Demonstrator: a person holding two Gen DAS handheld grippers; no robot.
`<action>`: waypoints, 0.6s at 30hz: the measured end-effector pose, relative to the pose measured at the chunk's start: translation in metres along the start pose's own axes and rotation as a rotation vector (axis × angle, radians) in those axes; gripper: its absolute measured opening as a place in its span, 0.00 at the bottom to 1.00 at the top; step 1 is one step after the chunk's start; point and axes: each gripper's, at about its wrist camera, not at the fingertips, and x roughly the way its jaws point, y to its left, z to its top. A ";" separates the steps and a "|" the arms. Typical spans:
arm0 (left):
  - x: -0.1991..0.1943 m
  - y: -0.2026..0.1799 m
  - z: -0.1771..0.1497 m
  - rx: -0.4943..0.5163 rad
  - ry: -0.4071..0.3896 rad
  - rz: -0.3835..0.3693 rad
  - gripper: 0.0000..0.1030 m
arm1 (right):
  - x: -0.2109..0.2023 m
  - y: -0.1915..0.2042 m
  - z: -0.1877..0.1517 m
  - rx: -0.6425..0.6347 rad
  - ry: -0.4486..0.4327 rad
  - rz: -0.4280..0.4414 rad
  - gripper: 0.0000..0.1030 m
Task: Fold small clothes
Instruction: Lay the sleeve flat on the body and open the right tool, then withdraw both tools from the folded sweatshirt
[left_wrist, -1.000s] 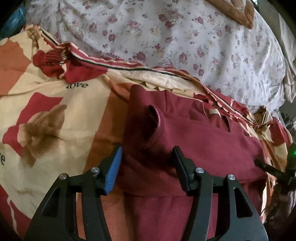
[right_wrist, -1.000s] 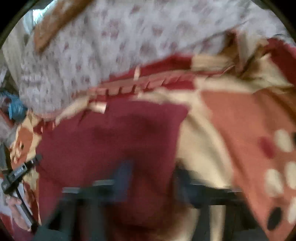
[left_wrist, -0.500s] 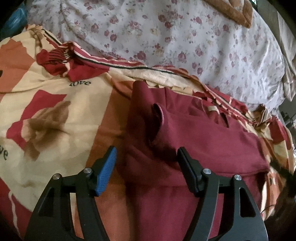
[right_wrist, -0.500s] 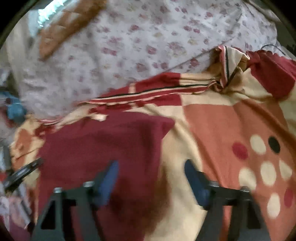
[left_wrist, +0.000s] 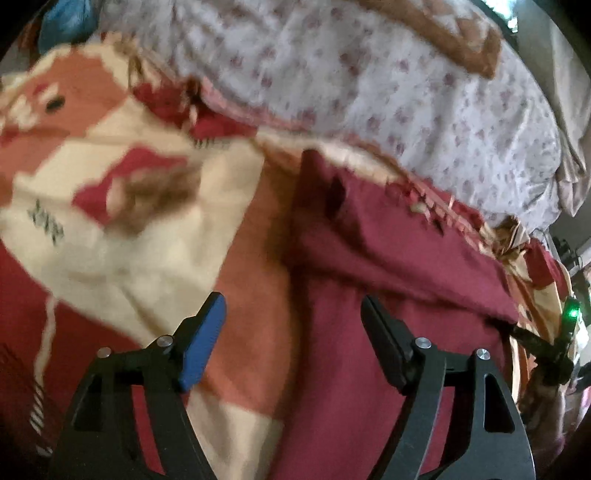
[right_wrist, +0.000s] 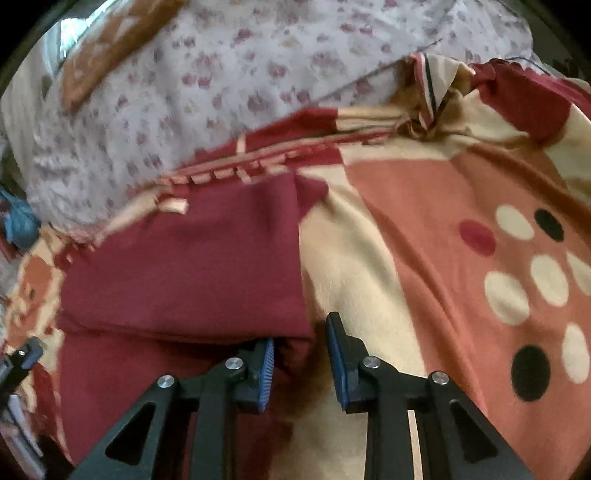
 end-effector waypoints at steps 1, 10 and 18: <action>0.002 0.002 -0.003 -0.007 0.029 -0.007 0.74 | -0.002 0.000 0.000 -0.002 -0.003 -0.005 0.24; -0.014 0.006 -0.044 0.006 0.036 0.007 0.74 | -0.065 -0.003 -0.012 -0.058 0.006 -0.007 0.48; -0.028 -0.006 -0.082 0.119 0.071 0.019 0.74 | -0.094 0.016 -0.086 -0.319 0.204 0.146 0.65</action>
